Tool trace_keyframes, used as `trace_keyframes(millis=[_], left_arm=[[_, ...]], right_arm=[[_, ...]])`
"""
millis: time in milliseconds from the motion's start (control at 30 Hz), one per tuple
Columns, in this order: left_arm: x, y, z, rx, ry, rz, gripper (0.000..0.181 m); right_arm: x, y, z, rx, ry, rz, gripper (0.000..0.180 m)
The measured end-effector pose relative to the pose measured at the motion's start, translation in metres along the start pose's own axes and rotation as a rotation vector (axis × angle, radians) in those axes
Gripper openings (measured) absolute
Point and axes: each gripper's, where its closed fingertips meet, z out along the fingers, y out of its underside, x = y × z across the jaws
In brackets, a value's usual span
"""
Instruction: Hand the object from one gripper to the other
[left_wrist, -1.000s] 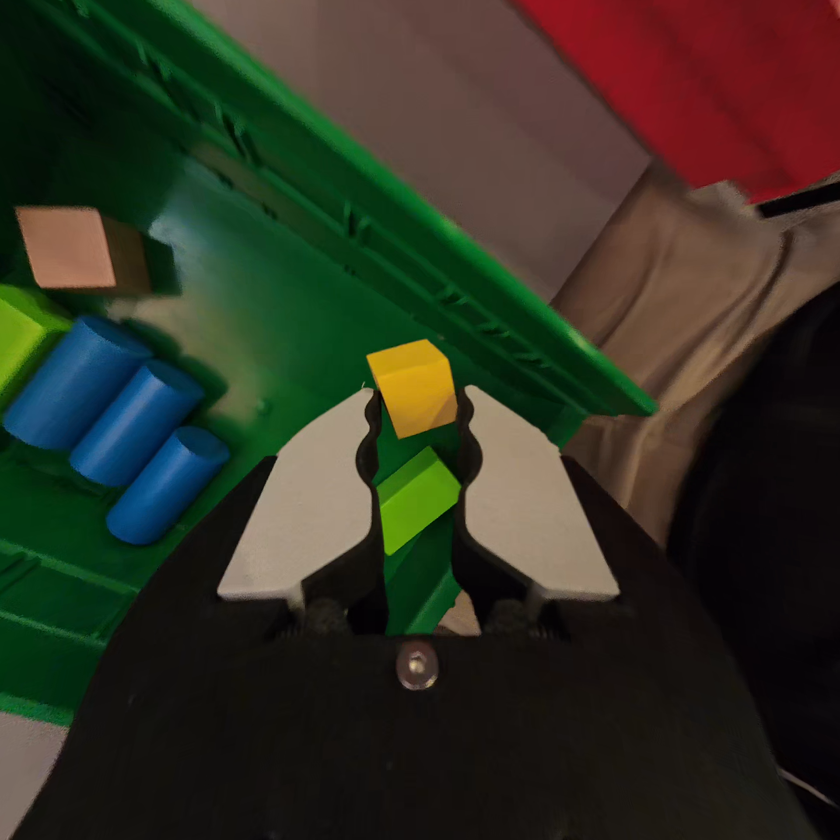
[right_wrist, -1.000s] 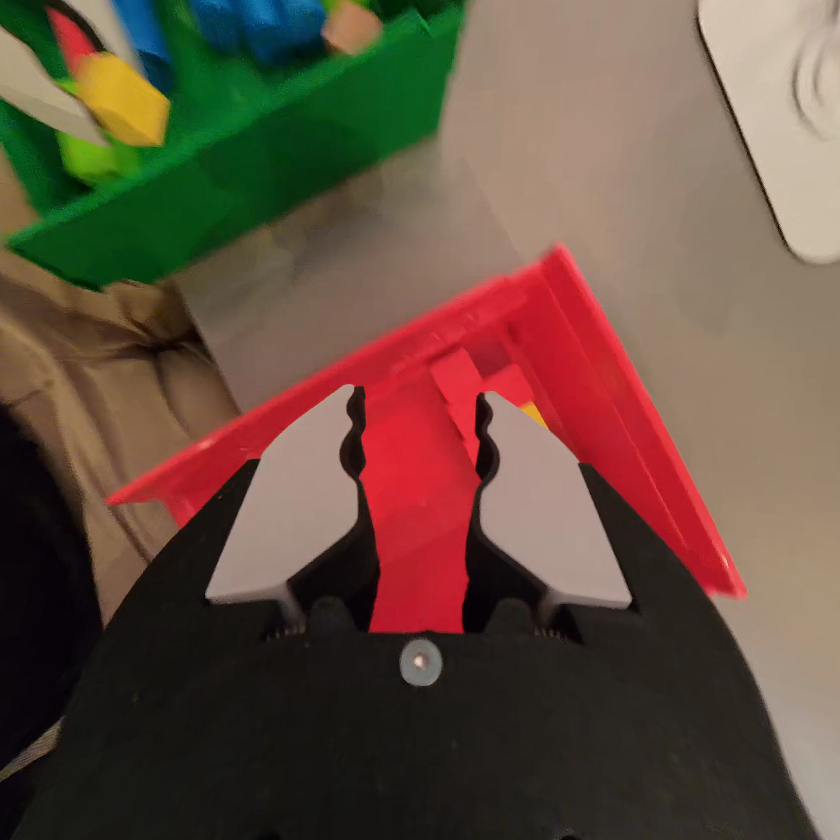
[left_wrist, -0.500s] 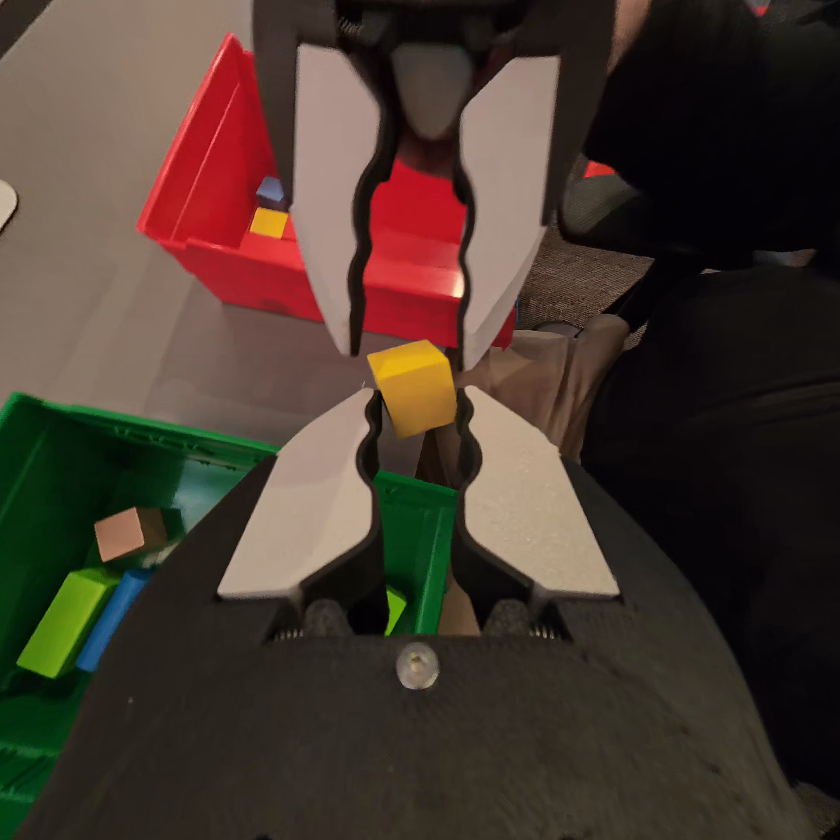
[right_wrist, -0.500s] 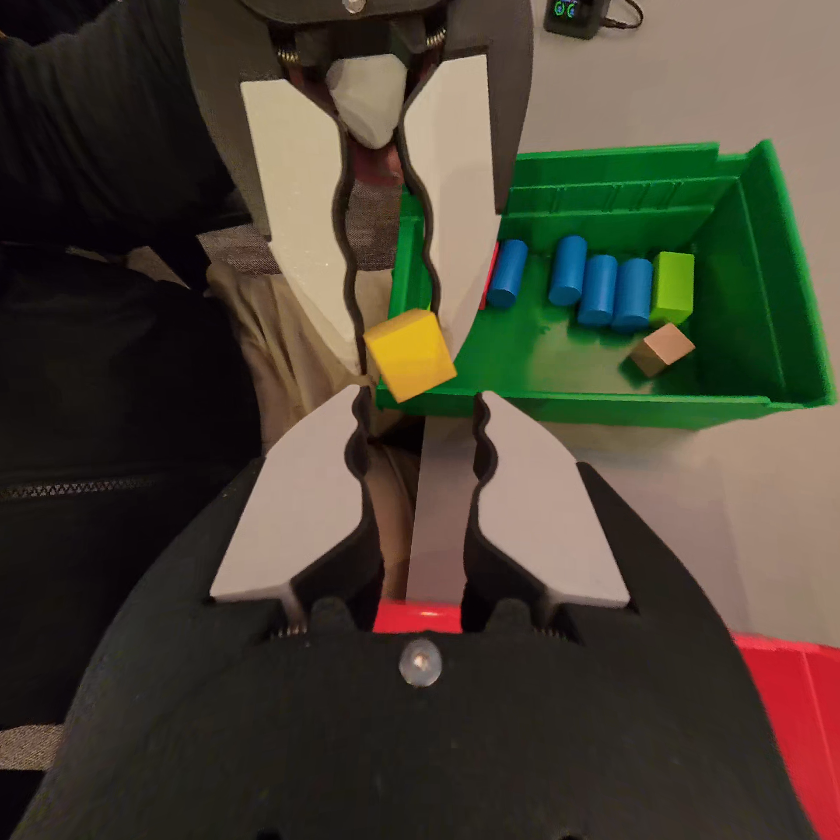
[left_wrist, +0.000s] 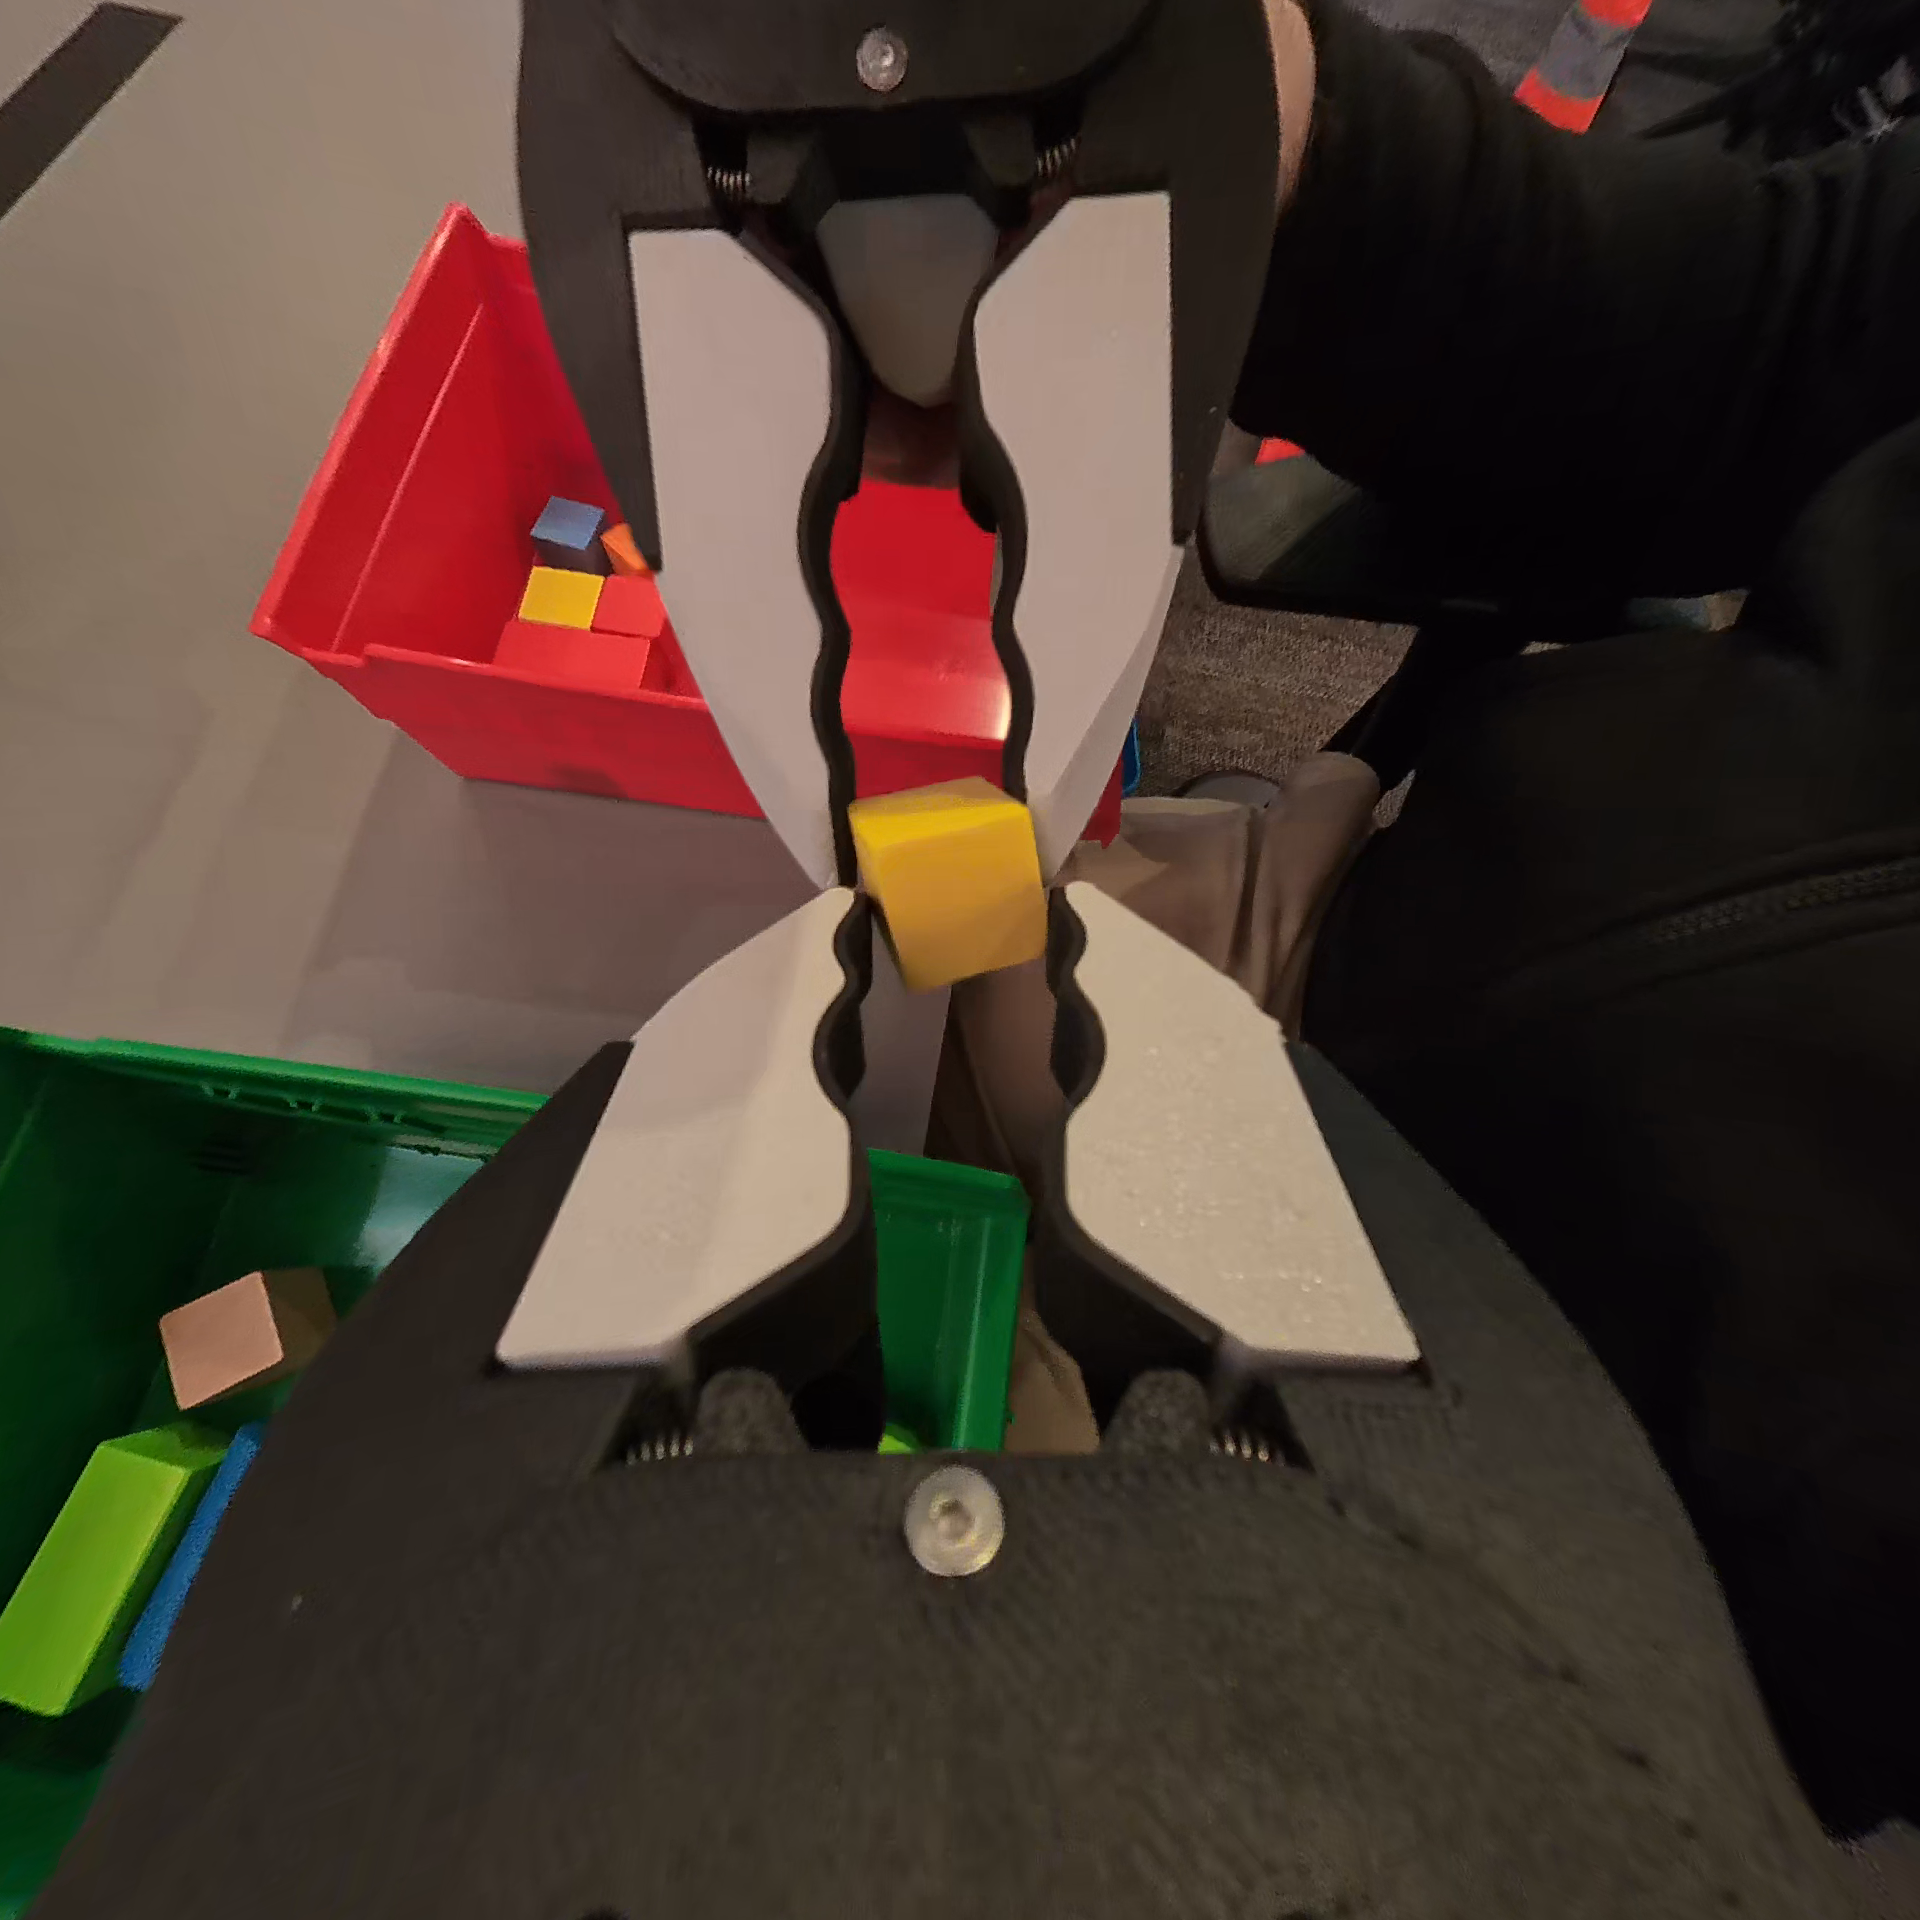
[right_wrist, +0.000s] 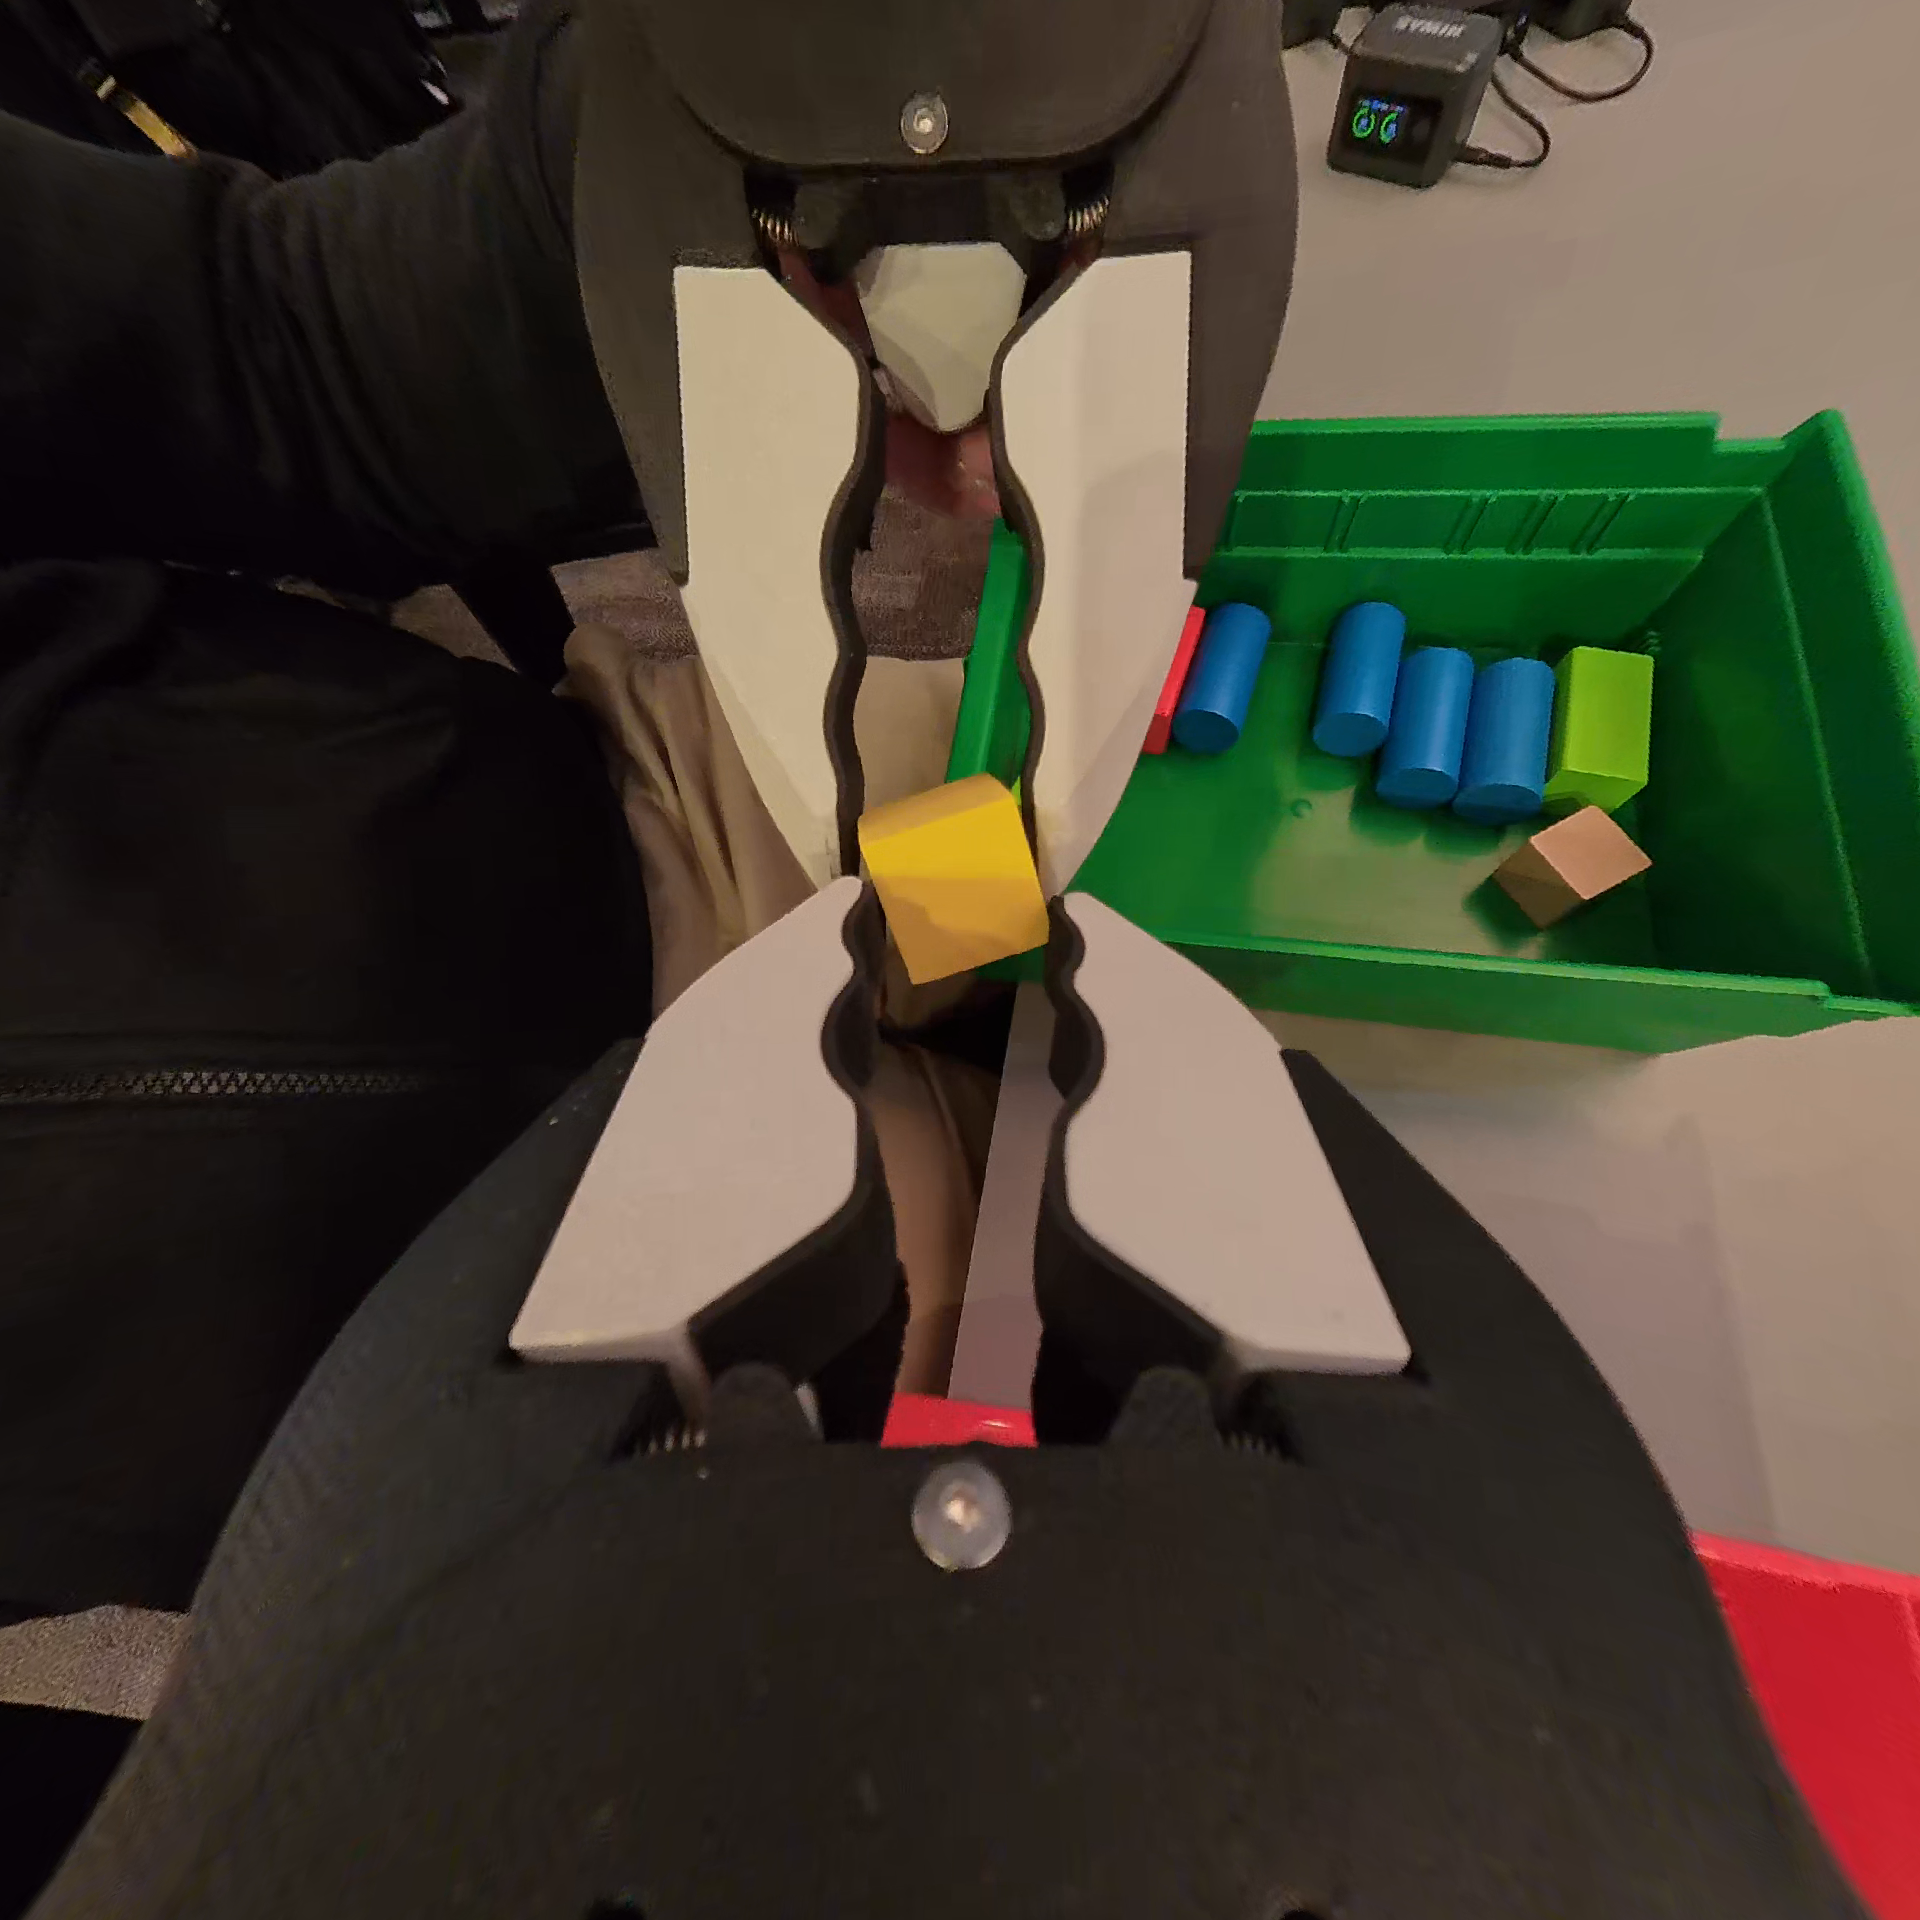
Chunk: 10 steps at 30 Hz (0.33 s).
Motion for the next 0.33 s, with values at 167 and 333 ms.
trace_keyframes(millis=[167, 333], left_arm=[[-0.014, 0.002, -0.013, 0.013, -0.070, -0.008, 0.033], [-0.029, 0.012, -0.020, -0.007, -0.117, -0.040, 0.030]], right_arm=[[0.023, 0.017, -0.030, -0.039, 0.103, 0.063, 0.029], [0.074, 0.094, -0.084, -0.335, 0.390, 0.220, 0.029]])
